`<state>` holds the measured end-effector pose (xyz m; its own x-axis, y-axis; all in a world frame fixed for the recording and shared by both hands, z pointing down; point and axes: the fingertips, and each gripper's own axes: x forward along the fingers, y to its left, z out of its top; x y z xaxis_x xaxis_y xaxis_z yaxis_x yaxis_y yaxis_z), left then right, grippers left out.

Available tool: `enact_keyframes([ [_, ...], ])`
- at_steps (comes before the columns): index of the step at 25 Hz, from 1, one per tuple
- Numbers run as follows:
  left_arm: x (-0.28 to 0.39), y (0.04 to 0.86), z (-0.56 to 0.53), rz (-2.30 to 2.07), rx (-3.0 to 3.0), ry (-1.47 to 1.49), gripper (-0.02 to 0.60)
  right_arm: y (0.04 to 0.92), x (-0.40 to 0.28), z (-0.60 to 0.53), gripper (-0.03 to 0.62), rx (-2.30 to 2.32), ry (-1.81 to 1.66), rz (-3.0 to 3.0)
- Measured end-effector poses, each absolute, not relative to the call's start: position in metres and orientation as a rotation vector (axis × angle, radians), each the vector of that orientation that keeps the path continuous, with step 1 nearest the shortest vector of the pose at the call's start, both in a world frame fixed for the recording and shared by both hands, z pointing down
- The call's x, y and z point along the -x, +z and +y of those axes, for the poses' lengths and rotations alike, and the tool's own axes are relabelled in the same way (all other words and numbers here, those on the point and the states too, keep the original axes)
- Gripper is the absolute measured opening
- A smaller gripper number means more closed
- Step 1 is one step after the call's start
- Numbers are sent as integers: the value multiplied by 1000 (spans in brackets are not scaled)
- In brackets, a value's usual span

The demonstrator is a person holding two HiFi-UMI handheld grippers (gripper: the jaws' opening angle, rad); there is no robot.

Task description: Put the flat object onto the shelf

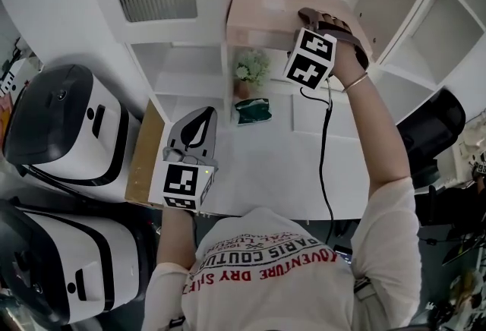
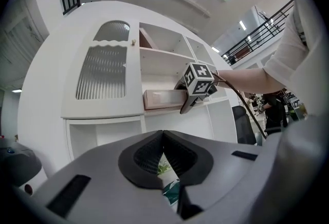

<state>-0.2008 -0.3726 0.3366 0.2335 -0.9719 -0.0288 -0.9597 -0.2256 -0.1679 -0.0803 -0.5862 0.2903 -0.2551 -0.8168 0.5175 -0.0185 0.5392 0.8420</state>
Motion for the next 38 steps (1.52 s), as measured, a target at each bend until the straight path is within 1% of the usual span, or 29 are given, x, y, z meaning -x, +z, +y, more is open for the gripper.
enact_keyframes([
  [5, 201, 332, -380, 1876, 2322, -112, 14, 291, 86, -603, 440, -694, -857, -1697],
  [12, 202, 329, -385, 1888, 2311, -119, 14, 294, 91, -612, 485, -665, -846, -1711],
  [16, 195, 328, -383, 1872, 2317, -121, 14, 289, 91, -607, 485, -695, -928, -1722],
  [21, 191, 328, -382, 1857, 2327, -127, 14, 275, 83, -585, 482, -740, -917, -1815],
  [25, 186, 328, -382, 1837, 2343, -121, 14, 268, 68, -558, 465, -767, -941, -1858],
  [26, 183, 328, -383, 1828, 2350, -122, 14, 264, 64, -551, 446, -793, -961, -1874],
  [27, 180, 329, -384, 1819, 2356, -125, 14, 258, 59, -544, 402, -832, -985, -1898],
  [28, 177, 329, -385, 1810, 2363, -127, 14, 252, 54, -537, 303, -883, -1010, -1926],
  [29, 173, 330, -386, 1799, 2371, -128, 14, 245, 50, -531, 220, -939, -1034, -1956],
  [31, 166, 330, -388, 1772, 2387, -129, 14, 236, 39, -519, 194, -1039, -1058, -2004],
  [32, 162, 330, -389, 1758, 2396, -129, 14, 234, 34, -515, 169, -1085, -1061, -2027],
  [35, 155, 328, -394, 1734, 2408, -127, 14, 232, 20, -506, 73, -1224, -1049, -2102],
  [36, 153, 327, -395, 1729, 2410, -124, 14, 235, 16, -503, 56, -1262, -1032, -2129],
  [38, 150, 326, -396, 1720, 2417, -118, 14, 243, 9, -496, 41, -1313, -980, -2198],
])
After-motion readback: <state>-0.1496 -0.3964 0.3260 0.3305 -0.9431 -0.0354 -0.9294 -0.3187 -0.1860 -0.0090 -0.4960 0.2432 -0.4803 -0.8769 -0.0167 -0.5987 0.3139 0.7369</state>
